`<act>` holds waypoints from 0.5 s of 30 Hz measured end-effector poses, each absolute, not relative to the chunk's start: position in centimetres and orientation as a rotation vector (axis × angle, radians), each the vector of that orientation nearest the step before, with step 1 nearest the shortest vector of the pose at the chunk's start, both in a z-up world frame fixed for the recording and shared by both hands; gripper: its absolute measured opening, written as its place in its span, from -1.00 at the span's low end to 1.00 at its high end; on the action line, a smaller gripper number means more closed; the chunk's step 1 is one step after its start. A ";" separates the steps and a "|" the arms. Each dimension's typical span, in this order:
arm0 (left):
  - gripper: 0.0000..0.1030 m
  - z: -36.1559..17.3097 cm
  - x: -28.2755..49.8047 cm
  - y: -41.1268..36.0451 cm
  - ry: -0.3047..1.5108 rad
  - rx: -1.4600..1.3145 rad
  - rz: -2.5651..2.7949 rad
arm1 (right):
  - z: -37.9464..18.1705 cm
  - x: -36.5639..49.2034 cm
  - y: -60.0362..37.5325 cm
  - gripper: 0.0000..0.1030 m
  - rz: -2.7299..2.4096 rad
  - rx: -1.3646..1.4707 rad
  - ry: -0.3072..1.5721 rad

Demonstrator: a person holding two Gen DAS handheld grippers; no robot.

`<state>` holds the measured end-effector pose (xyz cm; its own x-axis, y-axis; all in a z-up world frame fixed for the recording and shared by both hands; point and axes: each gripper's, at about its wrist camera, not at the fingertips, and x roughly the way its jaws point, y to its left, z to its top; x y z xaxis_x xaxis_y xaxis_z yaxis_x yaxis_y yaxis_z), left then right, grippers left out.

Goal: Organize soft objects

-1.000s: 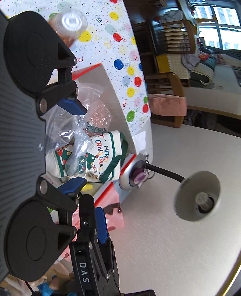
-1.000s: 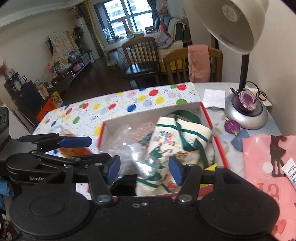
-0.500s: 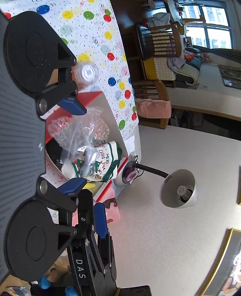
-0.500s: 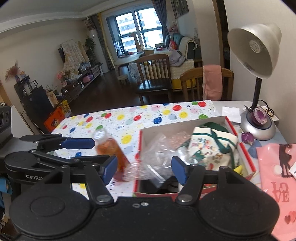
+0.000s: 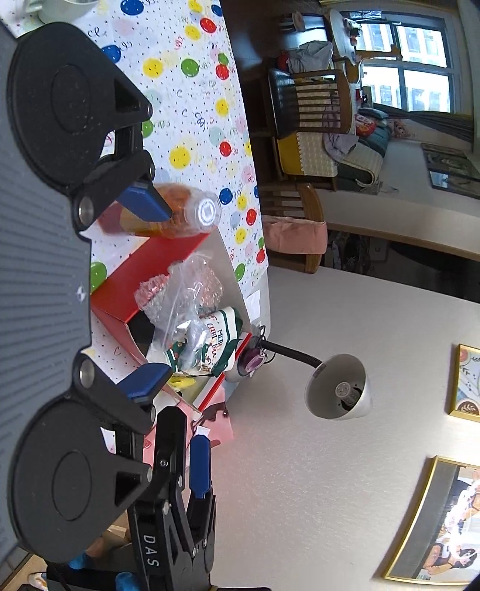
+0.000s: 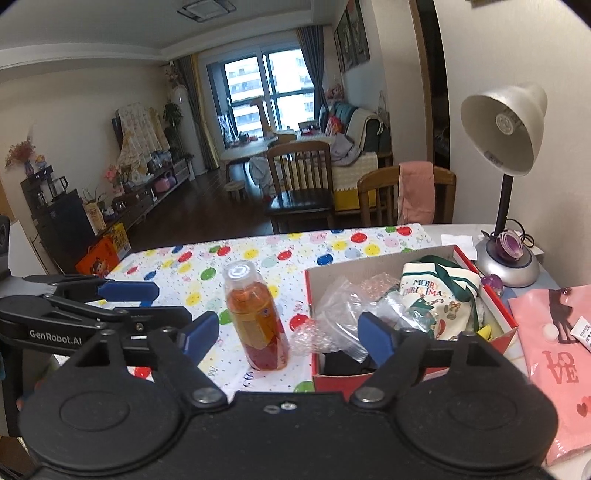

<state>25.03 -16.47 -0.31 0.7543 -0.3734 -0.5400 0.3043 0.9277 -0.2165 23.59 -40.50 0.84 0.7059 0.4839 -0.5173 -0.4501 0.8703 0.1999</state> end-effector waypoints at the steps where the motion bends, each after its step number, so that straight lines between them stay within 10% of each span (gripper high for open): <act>1: 0.63 -0.3 24.7 -16.2 0.610 -0.120 -0.369 | 0.9 23.2 -40.3 0.66 0.516 0.062 0.582; 15: 0.74 0.0 20.7 -13.9 0.569 -0.099 -0.345 | 0.4 18.6 -38.0 1.00 0.429 0.057 0.467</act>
<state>20.65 -13.93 -0.02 0.7869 -0.3468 -0.5104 0.2924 0.9379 -0.1866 18.63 -38.04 0.40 0.8052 0.4138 -0.4247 -0.3881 0.9093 0.1501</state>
